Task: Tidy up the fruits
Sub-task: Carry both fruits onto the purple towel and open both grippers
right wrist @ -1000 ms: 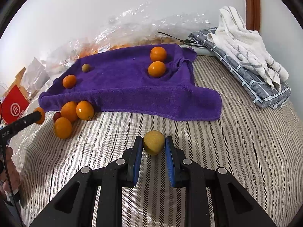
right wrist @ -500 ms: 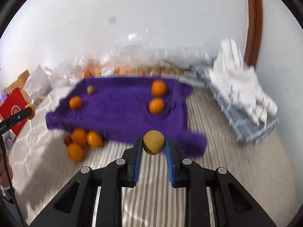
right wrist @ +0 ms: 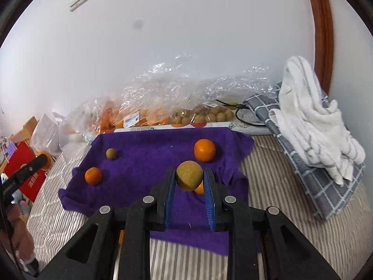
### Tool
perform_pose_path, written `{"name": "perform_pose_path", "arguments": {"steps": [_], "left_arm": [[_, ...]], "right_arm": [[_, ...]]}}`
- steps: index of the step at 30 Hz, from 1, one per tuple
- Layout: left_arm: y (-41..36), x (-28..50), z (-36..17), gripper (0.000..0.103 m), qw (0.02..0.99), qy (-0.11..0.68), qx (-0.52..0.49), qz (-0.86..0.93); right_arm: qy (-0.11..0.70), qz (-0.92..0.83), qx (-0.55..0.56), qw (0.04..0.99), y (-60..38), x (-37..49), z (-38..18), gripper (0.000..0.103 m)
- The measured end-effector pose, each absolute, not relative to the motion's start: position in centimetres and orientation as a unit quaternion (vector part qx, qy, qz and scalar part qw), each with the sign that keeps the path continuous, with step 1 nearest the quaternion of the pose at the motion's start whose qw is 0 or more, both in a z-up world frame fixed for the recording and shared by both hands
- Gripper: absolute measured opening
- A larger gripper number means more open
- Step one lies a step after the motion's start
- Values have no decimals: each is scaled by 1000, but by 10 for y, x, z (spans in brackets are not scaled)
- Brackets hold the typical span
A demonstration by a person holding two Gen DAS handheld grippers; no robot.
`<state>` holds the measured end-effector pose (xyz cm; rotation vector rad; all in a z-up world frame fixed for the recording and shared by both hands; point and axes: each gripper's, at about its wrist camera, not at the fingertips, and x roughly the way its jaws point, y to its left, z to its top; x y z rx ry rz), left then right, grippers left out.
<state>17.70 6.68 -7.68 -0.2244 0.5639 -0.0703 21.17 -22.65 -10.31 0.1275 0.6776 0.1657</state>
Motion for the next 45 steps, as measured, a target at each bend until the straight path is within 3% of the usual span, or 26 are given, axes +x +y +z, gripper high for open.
{"name": "perform_pose_path", "arguments": {"steps": [9,45], "left_arm": [[57,193,-114,33,945,314,-86,-27],[53,203,-131,33,934,351,-67,-15]], "right_arm": [[363,91,68,925,-226,228,-146,24],[397,92,55,911,-219,237,-165,24]]}}
